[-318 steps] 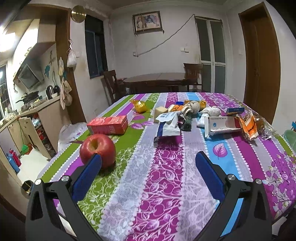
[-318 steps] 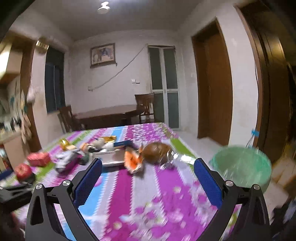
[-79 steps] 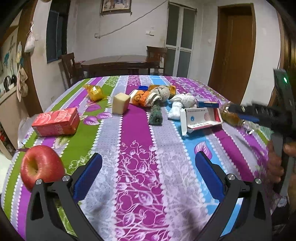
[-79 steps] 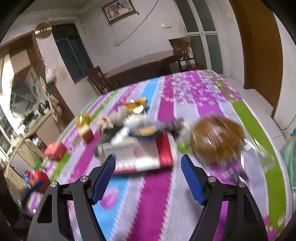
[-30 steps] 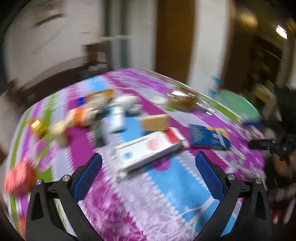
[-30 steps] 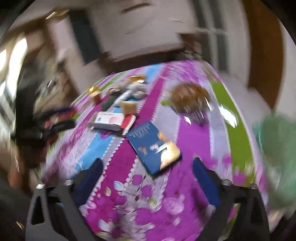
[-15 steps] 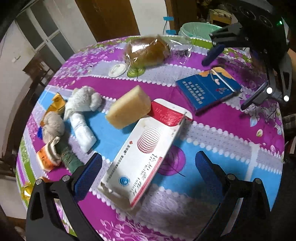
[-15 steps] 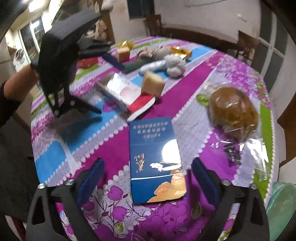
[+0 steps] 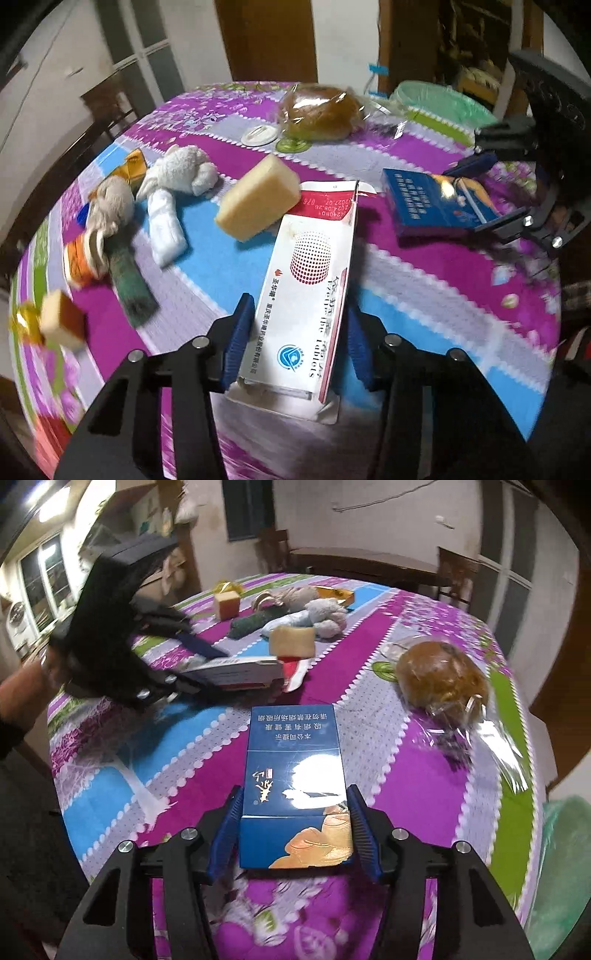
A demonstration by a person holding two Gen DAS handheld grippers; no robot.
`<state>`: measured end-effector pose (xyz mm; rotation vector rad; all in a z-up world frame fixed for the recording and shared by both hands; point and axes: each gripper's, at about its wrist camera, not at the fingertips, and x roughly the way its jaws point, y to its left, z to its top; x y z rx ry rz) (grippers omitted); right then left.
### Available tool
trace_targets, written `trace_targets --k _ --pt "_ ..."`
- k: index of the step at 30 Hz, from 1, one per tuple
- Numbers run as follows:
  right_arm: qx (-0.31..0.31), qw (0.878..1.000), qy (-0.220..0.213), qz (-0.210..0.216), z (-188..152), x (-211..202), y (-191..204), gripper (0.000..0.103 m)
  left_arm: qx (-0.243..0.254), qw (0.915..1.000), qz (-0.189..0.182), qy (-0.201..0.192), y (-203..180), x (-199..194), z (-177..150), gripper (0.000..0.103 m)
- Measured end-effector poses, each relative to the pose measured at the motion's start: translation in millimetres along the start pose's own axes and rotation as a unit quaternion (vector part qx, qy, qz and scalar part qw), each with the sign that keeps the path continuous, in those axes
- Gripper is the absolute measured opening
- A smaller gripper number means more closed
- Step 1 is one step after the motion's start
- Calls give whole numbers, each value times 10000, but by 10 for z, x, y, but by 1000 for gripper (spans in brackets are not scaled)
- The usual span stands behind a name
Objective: Collect trash
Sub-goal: 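Grasp the blue cigarette box with the right tool while the left tool grasps the white medicine box, then carry the blue box with the right tool while the left tool carries the medicine box over the bin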
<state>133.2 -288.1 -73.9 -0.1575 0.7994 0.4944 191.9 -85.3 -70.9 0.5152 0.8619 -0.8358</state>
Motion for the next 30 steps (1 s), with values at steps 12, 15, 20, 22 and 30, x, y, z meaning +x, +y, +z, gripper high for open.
trace_targets --k 12,15,20,22,30 --pt "1263 9856 -743 -844 -224 -526 -87 57 -1500 9798 866 -1003 -57 -645 -95 44" --pt "1450 9808 -975 -871 -220 -579 -67 57 -1532 9726 1277 -1195 -169 -682 55 44" --pt "1505 9781 -1123 -895 -189 -668 -35 57 -1540 9665 1465 -1439 -410 -748 360 44" --pt "1563 9762 -1144 -974 -200 -758 -50 57 -1447 9674 1399 -1536 -515 -767 464 44" --pt "2352 9525 -1288 -1445 -413 -1334 -425 57 -1039 9787 911 -1520 -901 -584 945 45"
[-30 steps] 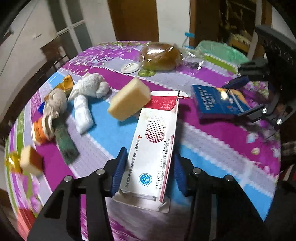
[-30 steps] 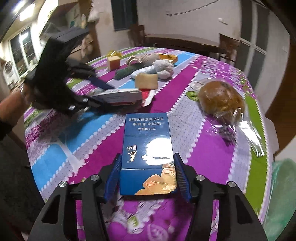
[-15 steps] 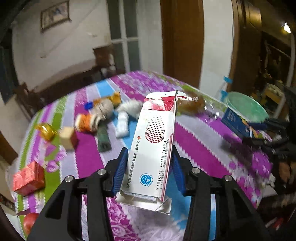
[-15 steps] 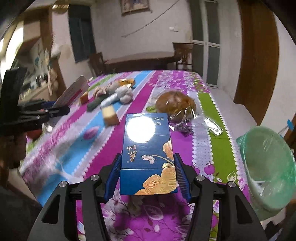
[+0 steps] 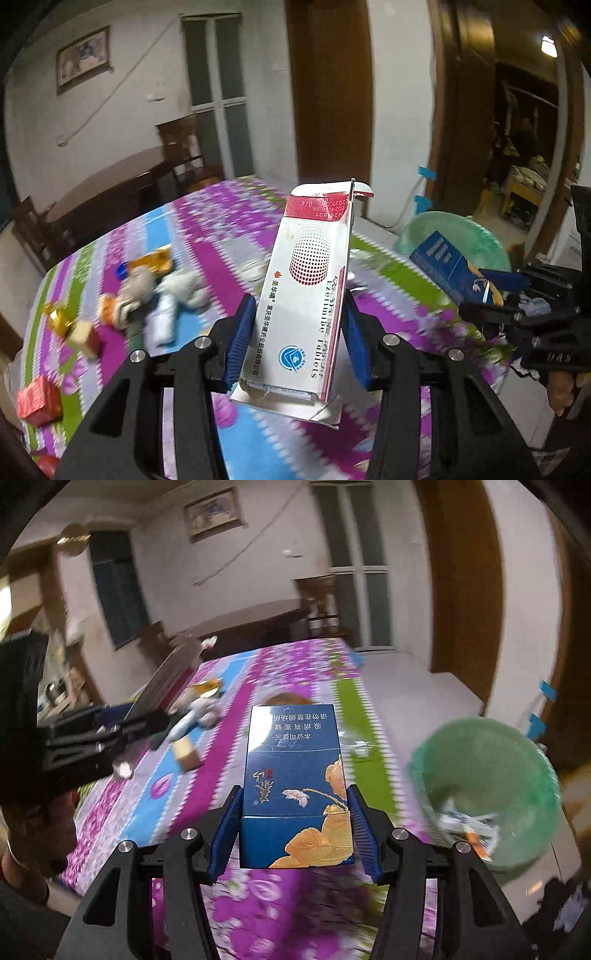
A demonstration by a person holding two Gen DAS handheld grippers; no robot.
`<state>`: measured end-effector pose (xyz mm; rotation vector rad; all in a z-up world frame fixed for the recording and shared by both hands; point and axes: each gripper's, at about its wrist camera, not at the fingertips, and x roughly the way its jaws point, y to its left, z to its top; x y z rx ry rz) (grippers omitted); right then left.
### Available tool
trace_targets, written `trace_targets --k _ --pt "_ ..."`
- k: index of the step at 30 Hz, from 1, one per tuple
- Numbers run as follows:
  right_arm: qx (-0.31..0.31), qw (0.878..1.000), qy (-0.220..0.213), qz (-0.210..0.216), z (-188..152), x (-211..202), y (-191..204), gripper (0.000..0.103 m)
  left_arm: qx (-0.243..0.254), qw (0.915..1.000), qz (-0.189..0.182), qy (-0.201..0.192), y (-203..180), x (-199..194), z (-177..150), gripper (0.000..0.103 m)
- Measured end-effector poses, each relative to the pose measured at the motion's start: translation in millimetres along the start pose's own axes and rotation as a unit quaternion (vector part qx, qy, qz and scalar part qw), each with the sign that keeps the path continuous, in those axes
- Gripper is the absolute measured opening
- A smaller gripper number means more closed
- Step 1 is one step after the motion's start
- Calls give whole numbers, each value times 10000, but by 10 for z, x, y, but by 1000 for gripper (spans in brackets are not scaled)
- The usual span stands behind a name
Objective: Collect trash
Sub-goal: 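Carry the blue box with the right tool while the left tool carries the medicine box over the bin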
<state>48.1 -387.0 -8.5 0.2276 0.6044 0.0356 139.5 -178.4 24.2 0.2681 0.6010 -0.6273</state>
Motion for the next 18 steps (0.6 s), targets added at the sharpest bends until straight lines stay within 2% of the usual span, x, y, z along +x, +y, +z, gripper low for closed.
trace_targets --k 6,15,18 --pt "430 9982 36 -425 12 -277 -438 57 142 9982 -573 127 -347 229 215 45" --pt "1146 9909 -14 -709 40 -648 -1018 57 625 9936 -921 201 -931 519 488 45" --pt "1162 9889 22 -931 44 -701 -1129 57 802 9913 -1007 291 -1101 646 538 45"
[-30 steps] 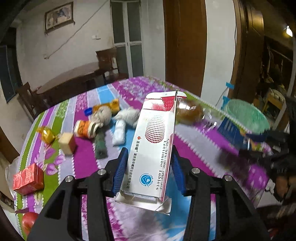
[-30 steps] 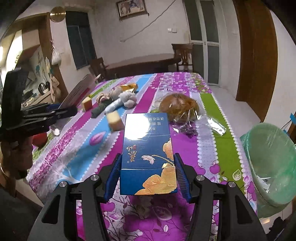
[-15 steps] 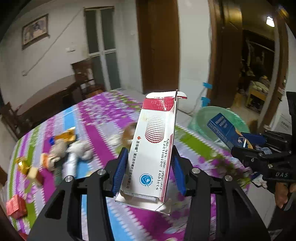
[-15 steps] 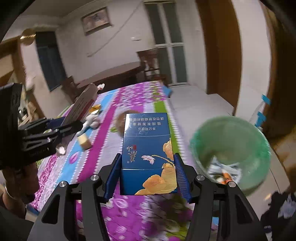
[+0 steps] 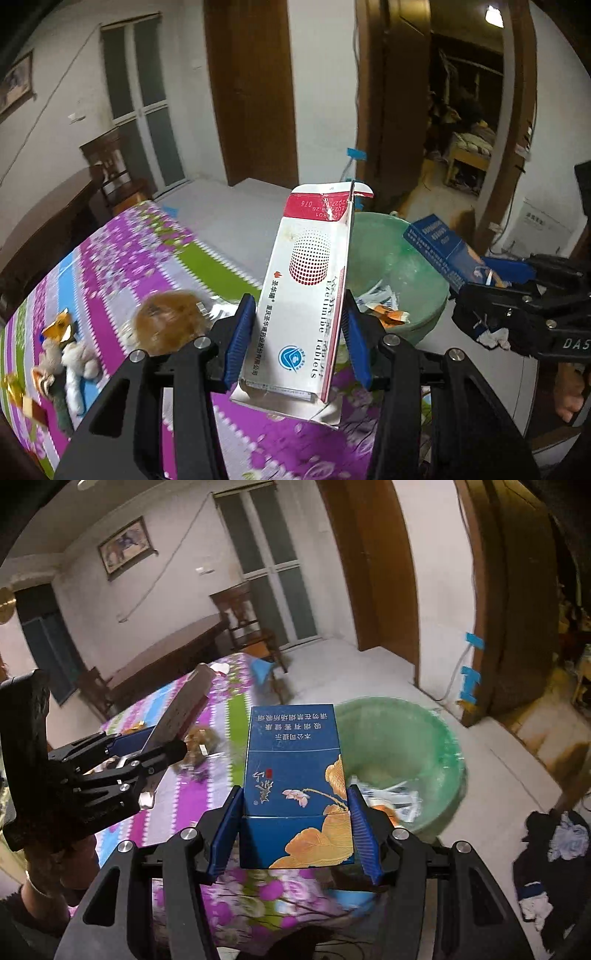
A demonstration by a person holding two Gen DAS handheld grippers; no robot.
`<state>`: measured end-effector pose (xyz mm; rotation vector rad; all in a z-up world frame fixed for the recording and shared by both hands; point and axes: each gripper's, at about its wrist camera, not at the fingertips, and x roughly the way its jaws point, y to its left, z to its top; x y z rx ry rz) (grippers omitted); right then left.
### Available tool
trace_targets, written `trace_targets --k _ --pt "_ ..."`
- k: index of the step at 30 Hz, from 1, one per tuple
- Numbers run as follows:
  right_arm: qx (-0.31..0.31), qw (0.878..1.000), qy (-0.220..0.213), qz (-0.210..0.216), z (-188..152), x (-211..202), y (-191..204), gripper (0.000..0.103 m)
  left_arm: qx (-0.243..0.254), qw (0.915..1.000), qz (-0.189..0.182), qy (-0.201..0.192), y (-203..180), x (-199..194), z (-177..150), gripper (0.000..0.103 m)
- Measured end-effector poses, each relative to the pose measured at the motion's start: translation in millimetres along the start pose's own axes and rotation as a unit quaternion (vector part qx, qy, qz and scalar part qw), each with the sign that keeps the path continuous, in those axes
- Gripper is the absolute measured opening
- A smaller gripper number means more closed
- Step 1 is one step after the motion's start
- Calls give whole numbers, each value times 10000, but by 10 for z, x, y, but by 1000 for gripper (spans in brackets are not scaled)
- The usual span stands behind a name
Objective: Collect trash
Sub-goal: 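Carry the blue box with the right tool while the left tool carries the medicine box over the bin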
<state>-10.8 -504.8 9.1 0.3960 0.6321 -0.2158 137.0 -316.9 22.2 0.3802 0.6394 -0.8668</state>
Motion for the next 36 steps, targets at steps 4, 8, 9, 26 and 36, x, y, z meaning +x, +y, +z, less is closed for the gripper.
trace_targets --k 4,8,9,26,36 --pt "-32 9993 30 -372 40 -85 -229 57 118 9998 -103 159 -142 184 110 45" --pt "28 9976 98 -688 146 -109 -480 57 113 9991 -200 361 -214 373 202 45" --pt "63 9971 155 -737 178 -105 -560 57 105 9987 -272 424 -237 426 234 46" --pt "317 9920 683 -1015 328 394 -1051 57 432 9969 141 635 -693 872 485 46" --pt "373 9893 854 -1120 419 602 -1128 57 492 9959 203 736 -788 1011 460 46"
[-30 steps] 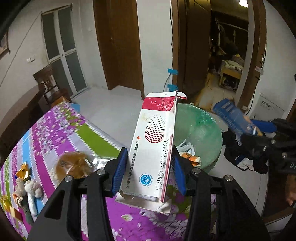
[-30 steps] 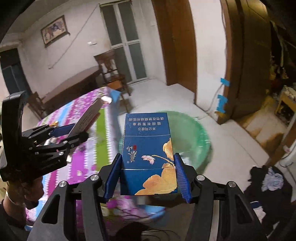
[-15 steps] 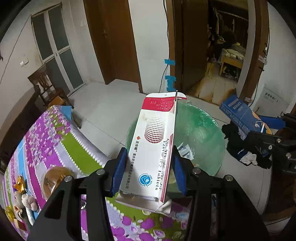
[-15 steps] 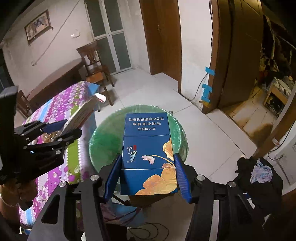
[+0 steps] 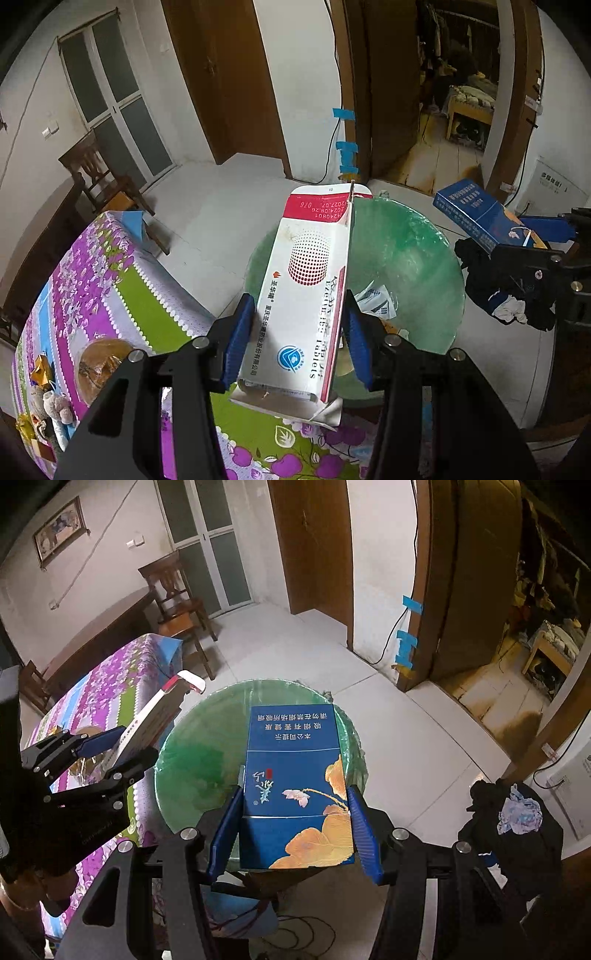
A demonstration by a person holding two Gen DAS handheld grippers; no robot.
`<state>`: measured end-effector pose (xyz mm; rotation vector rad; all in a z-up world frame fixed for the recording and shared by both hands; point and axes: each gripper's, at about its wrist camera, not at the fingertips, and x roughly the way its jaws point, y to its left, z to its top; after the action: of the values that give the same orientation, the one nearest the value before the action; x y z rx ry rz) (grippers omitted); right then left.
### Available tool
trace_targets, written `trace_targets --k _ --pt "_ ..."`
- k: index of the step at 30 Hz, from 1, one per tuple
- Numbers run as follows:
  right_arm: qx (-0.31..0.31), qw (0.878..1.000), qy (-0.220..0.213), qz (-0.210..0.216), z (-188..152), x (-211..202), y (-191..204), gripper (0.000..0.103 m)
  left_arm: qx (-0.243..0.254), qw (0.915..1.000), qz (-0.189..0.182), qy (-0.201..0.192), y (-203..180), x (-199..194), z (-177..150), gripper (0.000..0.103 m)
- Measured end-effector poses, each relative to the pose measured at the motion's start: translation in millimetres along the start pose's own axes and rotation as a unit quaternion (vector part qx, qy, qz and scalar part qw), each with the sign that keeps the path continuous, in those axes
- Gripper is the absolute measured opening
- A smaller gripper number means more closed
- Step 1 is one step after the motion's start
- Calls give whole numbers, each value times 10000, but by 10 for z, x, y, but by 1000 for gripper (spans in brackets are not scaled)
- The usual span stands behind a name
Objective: Collect trash
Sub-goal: 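Carry the blue box with the right tool while the left tool carries the medicine box over the bin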
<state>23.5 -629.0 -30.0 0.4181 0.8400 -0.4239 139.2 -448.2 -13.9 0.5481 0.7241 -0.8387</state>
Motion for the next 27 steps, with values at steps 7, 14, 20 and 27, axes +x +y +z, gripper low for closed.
trace_targets --k 7,14,20,27 --pt "-43 9999 129 7 33 168 9 57 -31 10000 -34 19 1 57 -11 46" --pt "-37 9997 223 29 71 310 10 57 -55 9999 -46 84 29 120 -25 46" --pt "-58 9997 225 21 116 339 39 57 -85 9999 -48 94 43 134 -20 46" --pt "-72 9997 230 21 150 359 44 57 -101 9999 -53 106 49 153 -17 46"
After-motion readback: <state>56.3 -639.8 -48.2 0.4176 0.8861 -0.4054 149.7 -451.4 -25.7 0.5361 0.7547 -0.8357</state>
